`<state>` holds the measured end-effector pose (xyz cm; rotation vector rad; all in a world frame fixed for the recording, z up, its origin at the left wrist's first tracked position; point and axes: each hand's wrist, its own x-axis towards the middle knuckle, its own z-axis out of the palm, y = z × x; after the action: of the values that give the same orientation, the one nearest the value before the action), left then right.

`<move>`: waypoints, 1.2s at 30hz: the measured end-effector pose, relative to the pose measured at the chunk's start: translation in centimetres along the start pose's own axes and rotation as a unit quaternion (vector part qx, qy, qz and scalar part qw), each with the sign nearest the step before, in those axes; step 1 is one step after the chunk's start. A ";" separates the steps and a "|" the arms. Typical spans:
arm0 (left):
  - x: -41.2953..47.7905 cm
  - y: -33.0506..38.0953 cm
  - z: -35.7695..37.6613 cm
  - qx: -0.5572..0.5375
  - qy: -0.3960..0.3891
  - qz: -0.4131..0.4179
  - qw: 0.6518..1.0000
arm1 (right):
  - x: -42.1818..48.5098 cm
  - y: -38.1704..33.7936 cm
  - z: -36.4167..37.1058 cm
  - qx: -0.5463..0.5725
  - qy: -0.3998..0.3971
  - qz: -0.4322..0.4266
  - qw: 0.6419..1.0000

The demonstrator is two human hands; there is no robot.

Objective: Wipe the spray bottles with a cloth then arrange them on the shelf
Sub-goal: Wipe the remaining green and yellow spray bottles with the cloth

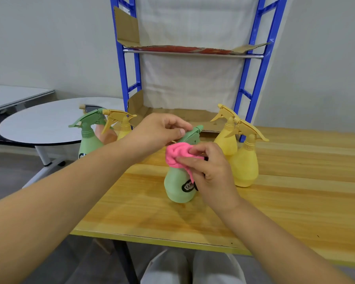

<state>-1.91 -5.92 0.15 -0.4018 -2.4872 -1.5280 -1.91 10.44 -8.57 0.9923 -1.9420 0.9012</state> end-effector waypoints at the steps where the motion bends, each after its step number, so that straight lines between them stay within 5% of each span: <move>1: 0.0 0.0 0.0 0.004 -0.001 0.001 1.000 | 0.3 0.0 0.2 -0.011 0.002 -0.011 1.000; 11: 0.3 -0.1 -0.1 -0.004 -0.018 -0.037 0.999 | 1.3 1.1 -1.4 -0.021 0.102 0.041 0.994; 15: 0.3 -0.6 0.0 -0.008 -0.024 -0.045 0.999 | -0.4 0.5 -0.4 -0.084 0.022 -0.033 0.996; 24: 0.0 -0.7 0.5 -0.025 -0.025 -0.062 0.997 | -4.9 -0.2 0.8 -0.168 -0.196 -0.036 0.965; 30: -0.6 -0.8 2.1 0.141 -0.021 -0.025 0.989 | -5.7 1.1 0.9 -0.195 -0.242 -0.009 0.950; 36: -0.3 -1.4 2.2 0.277 -0.027 0.023 0.960 | -3.2 1.1 -0.4 -0.123 -0.170 0.014 0.978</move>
<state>-2.11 -4.62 -2.15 -0.4000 -2.7722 -0.7517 -1.40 12.25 -11.39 1.0226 -2.2928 0.5102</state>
